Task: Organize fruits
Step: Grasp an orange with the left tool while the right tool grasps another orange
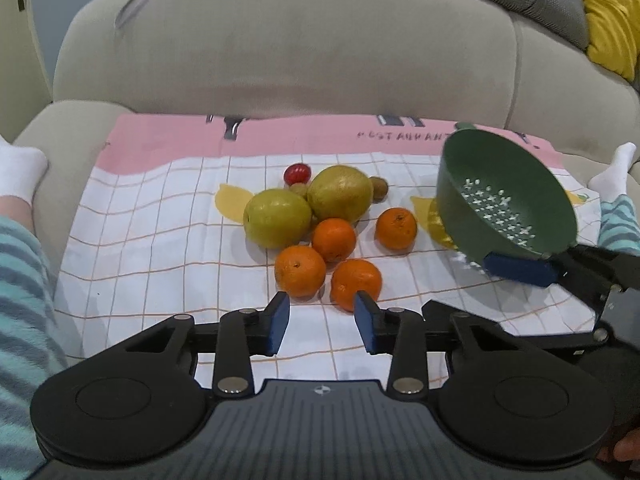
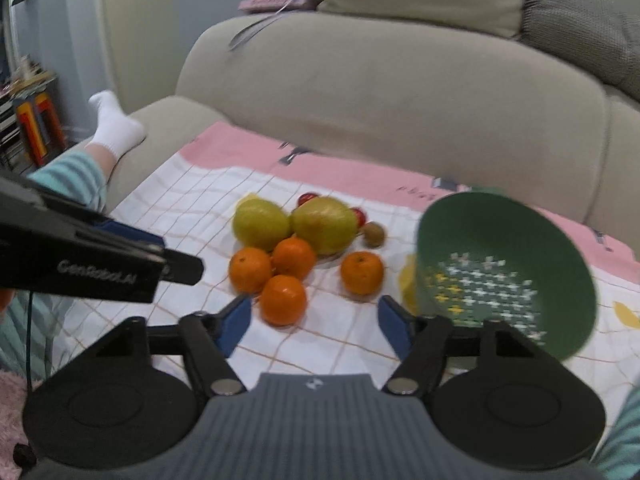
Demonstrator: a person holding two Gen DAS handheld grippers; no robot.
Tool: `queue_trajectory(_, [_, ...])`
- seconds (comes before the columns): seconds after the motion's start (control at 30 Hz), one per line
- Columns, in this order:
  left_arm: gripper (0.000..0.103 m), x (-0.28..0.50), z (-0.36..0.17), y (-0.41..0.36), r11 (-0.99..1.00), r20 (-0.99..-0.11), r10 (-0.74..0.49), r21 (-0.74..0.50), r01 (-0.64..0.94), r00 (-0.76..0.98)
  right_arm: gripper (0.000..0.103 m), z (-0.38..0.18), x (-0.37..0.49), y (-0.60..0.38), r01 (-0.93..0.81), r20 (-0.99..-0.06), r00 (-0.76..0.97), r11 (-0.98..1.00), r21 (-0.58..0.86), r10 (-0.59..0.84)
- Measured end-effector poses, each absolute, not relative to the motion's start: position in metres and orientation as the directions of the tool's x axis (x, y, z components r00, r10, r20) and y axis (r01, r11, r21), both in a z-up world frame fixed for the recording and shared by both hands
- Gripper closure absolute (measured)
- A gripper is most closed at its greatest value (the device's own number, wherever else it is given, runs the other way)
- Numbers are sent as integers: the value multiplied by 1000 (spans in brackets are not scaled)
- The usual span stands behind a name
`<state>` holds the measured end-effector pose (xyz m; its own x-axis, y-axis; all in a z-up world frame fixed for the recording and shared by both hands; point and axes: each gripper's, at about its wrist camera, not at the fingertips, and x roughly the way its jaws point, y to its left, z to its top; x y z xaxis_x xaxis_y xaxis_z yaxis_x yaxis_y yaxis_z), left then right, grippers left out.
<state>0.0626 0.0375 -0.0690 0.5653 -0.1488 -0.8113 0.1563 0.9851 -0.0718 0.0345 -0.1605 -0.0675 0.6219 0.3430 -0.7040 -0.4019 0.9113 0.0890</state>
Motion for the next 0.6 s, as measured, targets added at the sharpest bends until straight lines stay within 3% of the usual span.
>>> queue_trajectory(0.1, [59, 75, -79, 43, 985, -824, -155, -89, 146, 545, 51, -79, 45, -151, -429, -729, 583, 898, 99, 358])
queue_trajectory(0.37, [59, 107, -107, 54, 980, -838, -194, -146, 134, 509, 52, -108, 76, -131, -470, -764, 518, 874, 120, 384])
queue_trajectory(0.6, [48, 127, -128, 60, 973, -845, -230, -204, 106, 483, 52, -128, 96, -121, -462, -788, 485, 876, 137, 379])
